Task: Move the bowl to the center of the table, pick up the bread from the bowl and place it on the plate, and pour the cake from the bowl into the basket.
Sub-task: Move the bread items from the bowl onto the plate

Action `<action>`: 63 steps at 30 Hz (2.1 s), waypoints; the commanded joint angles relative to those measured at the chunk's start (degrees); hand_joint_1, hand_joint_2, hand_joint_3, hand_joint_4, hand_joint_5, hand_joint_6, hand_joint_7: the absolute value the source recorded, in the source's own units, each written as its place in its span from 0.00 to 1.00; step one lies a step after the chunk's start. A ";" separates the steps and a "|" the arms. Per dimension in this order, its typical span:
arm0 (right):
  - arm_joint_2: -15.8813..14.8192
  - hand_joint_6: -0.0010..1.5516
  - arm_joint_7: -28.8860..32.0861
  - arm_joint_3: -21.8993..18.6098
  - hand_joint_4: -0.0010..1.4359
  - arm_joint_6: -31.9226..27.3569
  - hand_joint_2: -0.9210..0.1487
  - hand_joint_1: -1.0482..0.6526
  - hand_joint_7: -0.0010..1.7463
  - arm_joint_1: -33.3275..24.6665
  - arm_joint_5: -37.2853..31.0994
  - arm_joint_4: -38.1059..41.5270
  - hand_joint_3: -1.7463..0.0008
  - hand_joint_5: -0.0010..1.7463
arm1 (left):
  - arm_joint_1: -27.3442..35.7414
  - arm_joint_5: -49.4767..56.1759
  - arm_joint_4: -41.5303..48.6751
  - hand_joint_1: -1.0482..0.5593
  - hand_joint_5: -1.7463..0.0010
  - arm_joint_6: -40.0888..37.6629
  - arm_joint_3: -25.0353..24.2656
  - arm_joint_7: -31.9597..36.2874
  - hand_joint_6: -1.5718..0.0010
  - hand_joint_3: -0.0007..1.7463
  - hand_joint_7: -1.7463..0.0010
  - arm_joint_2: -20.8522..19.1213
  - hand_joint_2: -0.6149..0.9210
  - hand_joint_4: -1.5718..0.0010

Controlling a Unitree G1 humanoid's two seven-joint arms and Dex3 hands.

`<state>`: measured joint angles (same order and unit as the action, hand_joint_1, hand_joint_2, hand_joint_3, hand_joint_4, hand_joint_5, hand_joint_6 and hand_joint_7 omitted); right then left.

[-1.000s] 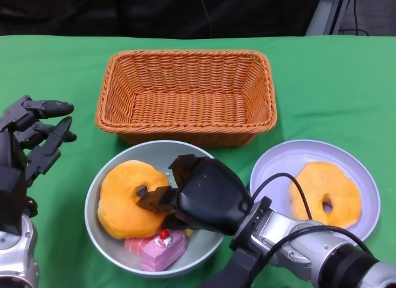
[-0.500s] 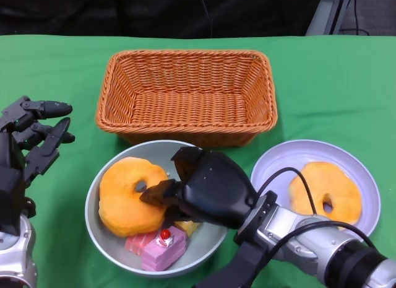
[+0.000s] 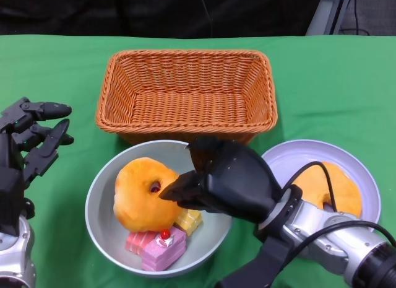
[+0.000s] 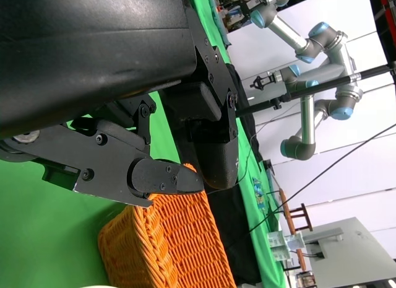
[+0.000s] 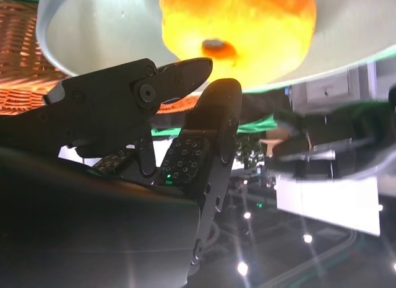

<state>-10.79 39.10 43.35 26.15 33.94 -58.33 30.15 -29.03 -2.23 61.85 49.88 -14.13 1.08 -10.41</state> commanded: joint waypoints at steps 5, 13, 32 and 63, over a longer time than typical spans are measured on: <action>-2.68 0.51 -1.03 -3.01 0.50 1.53 0.06 0.47 0.56 -2.74 0.92 -4.41 0.99 0.84 | -0.94 -0.14 0.78 0.53 0.31 0.93 -0.22 -0.10 0.45 0.15 0.53 -1.63 1.00 0.46; -2.98 0.56 -1.99 -4.22 0.53 0.97 0.07 0.47 0.47 -4.16 -0.10 -6.22 0.99 0.81 | -0.91 -0.19 0.94 0.53 0.32 1.13 -0.31 -0.31 0.44 0.15 0.54 -1.48 1.00 0.46; -2.60 0.42 -24.77 -3.76 0.49 -13.05 0.10 0.24 0.00 -10.49 -3.48 -19.73 1.00 0.31 | 0.46 -0.16 -1.06 0.50 0.33 0.47 0.16 -0.11 0.44 0.14 0.56 -0.49 1.00 0.47; 5.14 0.34 -27.30 -0.84 0.45 -19.33 0.06 0.20 0.00 -3.88 -6.01 -8.36 1.00 0.08 | 0.40 -0.59 -1.24 0.51 0.31 0.78 0.58 -0.79 0.45 0.15 0.54 -0.42 1.00 0.48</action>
<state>-6.21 10.60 42.13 7.09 29.00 -64.27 20.74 -28.85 -2.19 61.43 50.02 -13.28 0.60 -10.25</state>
